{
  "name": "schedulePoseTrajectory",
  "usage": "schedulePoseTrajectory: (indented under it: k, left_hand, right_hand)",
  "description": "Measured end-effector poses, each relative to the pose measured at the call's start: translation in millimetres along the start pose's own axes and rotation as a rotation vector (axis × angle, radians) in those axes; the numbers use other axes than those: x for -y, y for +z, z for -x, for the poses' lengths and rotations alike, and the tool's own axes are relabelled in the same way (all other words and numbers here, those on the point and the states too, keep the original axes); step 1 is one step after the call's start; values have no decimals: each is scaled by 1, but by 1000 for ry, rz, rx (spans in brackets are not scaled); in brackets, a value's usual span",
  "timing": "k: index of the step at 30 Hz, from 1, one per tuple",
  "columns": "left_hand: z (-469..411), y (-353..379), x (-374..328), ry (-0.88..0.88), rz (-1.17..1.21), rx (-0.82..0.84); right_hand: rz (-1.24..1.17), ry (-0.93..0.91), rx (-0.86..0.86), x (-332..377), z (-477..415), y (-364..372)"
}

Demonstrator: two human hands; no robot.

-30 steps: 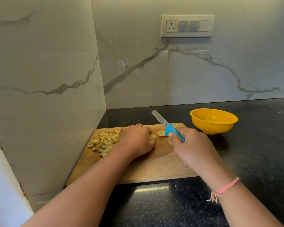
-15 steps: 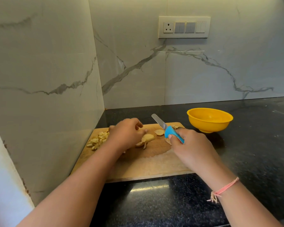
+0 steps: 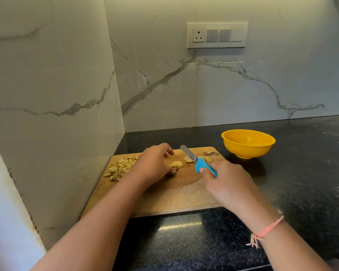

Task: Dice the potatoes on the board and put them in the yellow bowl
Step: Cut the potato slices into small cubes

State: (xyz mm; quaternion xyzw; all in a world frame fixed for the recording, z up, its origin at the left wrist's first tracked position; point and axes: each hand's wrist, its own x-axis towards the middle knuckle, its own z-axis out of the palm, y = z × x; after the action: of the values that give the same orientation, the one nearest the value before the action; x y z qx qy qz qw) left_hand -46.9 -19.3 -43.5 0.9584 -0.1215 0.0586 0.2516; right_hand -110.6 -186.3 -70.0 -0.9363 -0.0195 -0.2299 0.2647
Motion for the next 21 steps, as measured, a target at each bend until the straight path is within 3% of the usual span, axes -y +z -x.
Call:
schedulePoseTrajectory:
  k: [7,16,21]
  left_hand:
    - [1,5,-5,70,37,78]
    - [-4,15,-5,38,-82,-24]
    - [-1,13,-4,8,-77,9]
  right_hand:
    - [4,9,15,0,3,-3]
    - [41,11,61,3,5,-6]
    - [70,2,90,6,17,-21]
